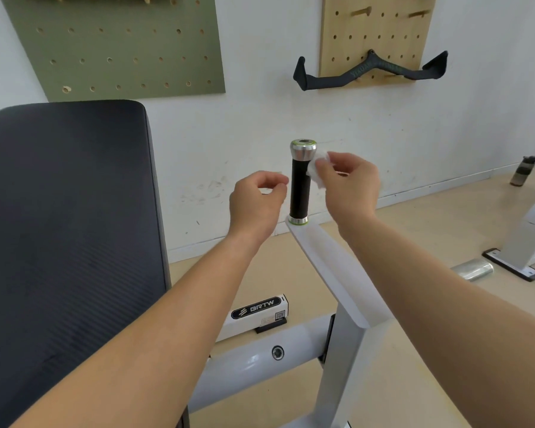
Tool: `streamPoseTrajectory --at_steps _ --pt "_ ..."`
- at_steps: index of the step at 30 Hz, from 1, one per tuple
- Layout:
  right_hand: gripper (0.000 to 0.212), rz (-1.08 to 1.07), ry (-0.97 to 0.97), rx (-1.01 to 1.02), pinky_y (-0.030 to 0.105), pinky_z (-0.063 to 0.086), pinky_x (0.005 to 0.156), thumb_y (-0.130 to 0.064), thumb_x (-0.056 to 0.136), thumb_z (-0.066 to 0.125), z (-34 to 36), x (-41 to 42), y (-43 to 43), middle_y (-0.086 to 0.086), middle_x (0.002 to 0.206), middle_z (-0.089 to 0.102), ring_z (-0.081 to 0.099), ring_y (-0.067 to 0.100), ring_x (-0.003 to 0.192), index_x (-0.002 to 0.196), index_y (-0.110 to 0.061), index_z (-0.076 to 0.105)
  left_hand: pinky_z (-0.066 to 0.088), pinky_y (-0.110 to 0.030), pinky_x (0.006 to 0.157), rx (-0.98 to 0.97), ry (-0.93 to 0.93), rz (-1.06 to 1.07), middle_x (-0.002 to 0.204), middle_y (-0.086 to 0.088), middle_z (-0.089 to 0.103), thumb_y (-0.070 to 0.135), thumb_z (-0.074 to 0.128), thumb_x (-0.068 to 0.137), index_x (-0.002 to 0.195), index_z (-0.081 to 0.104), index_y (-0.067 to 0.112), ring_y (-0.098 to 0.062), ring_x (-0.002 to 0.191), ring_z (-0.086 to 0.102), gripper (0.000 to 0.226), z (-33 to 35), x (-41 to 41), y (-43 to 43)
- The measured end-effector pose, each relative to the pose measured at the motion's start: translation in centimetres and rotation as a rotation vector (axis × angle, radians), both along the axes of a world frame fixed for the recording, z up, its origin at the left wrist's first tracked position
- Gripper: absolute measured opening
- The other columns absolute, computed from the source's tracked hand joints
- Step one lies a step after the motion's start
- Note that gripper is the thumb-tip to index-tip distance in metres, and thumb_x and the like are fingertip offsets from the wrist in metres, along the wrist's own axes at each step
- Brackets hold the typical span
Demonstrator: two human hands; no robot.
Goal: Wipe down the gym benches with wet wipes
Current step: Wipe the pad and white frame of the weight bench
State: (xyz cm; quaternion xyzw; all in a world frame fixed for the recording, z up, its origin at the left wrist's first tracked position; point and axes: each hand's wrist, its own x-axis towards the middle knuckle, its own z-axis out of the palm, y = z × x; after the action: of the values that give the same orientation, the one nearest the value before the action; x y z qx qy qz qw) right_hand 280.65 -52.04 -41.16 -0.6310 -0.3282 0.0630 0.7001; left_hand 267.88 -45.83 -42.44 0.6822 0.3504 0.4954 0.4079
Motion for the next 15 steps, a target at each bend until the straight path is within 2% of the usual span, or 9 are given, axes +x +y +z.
streamPoseTrajectory --at_steps 3,8,11,13,15 --pt "0.015 -0.051 -0.134 -0.050 0.015 0.042 0.059 -0.027 0.096 0.061 -0.3 -0.9 0.9 -0.010 0.071 0.065 0.055 0.003 0.061 0.085 -0.023 0.071 0.058 -0.044 0.088 -0.051 0.039 0.023 0.092 0.013 0.069 0.013 0.060 0.090 0.085 0.070 0.030 -0.017 0.090 0.069 0.020 -0.5 -0.3 0.8" --pt "0.014 -0.004 -0.256 -0.287 0.018 0.038 0.055 -0.021 0.098 0.060 -3.1 0.5 0.4 -0.002 0.074 0.063 0.052 0.009 0.063 0.095 -0.013 0.071 0.058 -0.040 0.083 -0.065 0.091 0.023 0.091 0.014 0.068 0.012 0.058 0.090 0.084 0.069 0.030 -0.019 0.090 0.070 0.022 -2.0 -0.4 0.9" --pt "0.015 0.062 -0.257 -0.412 0.016 0.037 0.057 -0.018 0.097 0.063 -3.9 1.1 0.0 -0.008 0.077 0.059 0.053 0.004 0.067 0.107 -0.012 0.072 0.056 -0.036 0.079 -0.074 0.102 0.037 0.089 0.013 0.067 0.012 0.058 0.090 0.083 0.068 0.030 -0.020 0.089 0.070 0.021 -2.4 -0.1 0.6" --pt "0.018 0.061 -0.227 -0.397 0.015 0.037 0.059 -0.017 0.095 0.064 -3.3 1.1 0.1 -0.010 0.078 0.057 0.053 0.002 0.069 0.111 -0.014 0.071 0.054 -0.032 0.076 -0.083 0.106 0.038 0.089 0.013 0.067 0.012 0.059 0.090 0.083 0.068 0.030 -0.020 0.090 0.070 0.021 -2.3 0.0 0.4" --pt "0.014 0.022 -0.177 -0.273 0.017 0.040 0.060 -0.018 0.094 0.065 -1.8 1.1 0.4 -0.010 0.077 0.060 0.054 0.003 0.067 0.106 -0.016 0.073 0.050 -0.028 0.071 -0.078 0.114 0.037 0.090 0.015 0.066 0.013 0.058 0.091 0.085 0.068 0.031 -0.018 0.090 0.070 0.021 -2.0 -0.1 0.3"
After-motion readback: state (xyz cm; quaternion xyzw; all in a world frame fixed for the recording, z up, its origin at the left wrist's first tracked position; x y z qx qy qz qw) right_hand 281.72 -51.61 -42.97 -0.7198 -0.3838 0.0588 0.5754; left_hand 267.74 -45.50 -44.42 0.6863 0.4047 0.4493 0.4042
